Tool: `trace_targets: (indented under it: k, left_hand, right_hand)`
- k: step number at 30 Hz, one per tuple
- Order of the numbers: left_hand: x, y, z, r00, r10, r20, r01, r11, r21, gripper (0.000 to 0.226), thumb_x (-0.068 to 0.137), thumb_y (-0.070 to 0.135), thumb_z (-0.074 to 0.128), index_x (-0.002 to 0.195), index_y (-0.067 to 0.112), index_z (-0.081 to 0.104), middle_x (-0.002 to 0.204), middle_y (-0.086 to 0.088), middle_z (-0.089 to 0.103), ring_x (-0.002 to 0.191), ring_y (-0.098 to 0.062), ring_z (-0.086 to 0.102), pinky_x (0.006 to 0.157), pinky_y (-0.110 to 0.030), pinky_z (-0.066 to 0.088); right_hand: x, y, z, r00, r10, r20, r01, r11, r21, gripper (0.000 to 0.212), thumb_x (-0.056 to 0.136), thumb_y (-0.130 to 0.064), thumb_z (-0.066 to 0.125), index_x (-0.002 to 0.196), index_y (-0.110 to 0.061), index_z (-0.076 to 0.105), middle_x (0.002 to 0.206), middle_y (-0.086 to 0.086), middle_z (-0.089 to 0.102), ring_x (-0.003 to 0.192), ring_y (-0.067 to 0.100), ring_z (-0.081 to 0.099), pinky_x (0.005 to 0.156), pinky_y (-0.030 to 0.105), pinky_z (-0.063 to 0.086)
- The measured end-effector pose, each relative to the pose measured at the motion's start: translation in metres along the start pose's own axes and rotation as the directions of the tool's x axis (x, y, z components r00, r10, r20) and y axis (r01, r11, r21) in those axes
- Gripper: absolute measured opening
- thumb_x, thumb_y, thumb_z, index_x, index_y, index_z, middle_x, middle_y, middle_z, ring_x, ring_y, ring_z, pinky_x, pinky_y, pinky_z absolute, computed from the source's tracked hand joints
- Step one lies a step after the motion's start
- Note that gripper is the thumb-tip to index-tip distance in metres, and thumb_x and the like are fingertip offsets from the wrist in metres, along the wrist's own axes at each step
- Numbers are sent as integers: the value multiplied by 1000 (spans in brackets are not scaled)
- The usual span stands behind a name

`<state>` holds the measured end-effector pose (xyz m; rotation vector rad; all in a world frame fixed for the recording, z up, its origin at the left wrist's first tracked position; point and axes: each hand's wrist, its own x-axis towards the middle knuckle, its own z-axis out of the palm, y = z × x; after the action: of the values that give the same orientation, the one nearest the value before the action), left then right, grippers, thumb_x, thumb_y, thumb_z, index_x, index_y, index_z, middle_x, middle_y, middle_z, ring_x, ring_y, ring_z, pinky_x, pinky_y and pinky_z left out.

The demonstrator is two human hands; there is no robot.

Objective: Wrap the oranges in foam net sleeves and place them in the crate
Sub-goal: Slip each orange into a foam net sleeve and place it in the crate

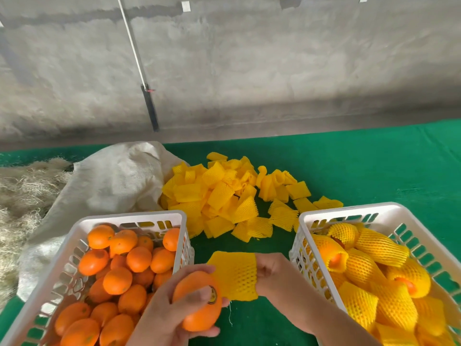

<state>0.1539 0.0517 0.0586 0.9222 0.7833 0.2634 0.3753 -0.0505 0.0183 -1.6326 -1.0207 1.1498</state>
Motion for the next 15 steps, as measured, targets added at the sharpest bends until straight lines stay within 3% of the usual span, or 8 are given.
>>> trace_targets:
  k: [3, 5, 7, 10, 13, 15]
  left_hand:
    - [-4, 2, 19, 996, 77, -47, -71, 990, 119, 78, 28, 38, 105, 103, 32, 83, 131, -11, 63, 100, -41, 77, 68, -52, 65]
    - [-7, 3, 21, 987, 142, -81, -125, 975, 185, 70, 34, 40, 101, 101, 37, 83, 135, -4, 60, 99, -36, 78, 71, -54, 65]
    - [-12, 2, 21, 976, 183, -115, -154, 963, 222, 69, 35, 41, 100, 102, 39, 82, 133, -5, 61, 97, -32, 79, 71, -53, 66]
    - [-21, 1, 21, 972, 203, -117, -177, 963, 203, 72, 38, 42, 102, 107, 37, 82, 130, -11, 64, 100, -34, 78, 71, -52, 66]
    - [-31, -1, 19, 974, 211, -77, -196, 966, 166, 77, 40, 42, 103, 113, 32, 82, 122, -10, 72, 103, -36, 78, 71, -50, 65]
    - [-36, -2, 19, 975, 215, -54, -207, 970, 128, 73, 47, 36, 103, 116, 28, 81, 119, -6, 75, 105, -37, 77, 69, -47, 65]
  right_hand:
    - [-13, -8, 3, 999, -50, -21, 48, 994, -97, 26, 95, 0, 62, 108, -16, 79, 107, 10, 77, 100, 42, 72, 93, 61, 58]
    - [-19, -12, 1, 993, -97, -73, 86, 987, -138, 30, 99, -1, 59, 100, -23, 79, 96, -2, 73, 80, 25, 73, 78, 43, 63]
    - [-26, -17, 3, 984, -134, -117, 110, 975, -191, 27, 102, -12, 57, 95, -33, 71, 83, -12, 63, 65, 6, 58, 62, 30, 52]
    - [-34, -23, 4, 970, -181, -161, 134, 955, -266, 16, 101, -23, 53, 104, -36, 60, 85, -5, 63, 69, 12, 57, 63, 34, 49]
    - [-39, -23, 5, 982, -146, -122, 93, 927, -363, 27, 104, -9, 50, 120, -26, 62, 105, -1, 67, 85, 23, 65, 77, 43, 57]
    - [-43, -24, 5, 988, -125, -93, 76, 908, -411, 31, 106, -12, 49, 123, -33, 62, 100, -1, 70, 73, 14, 63, 66, 34, 55]
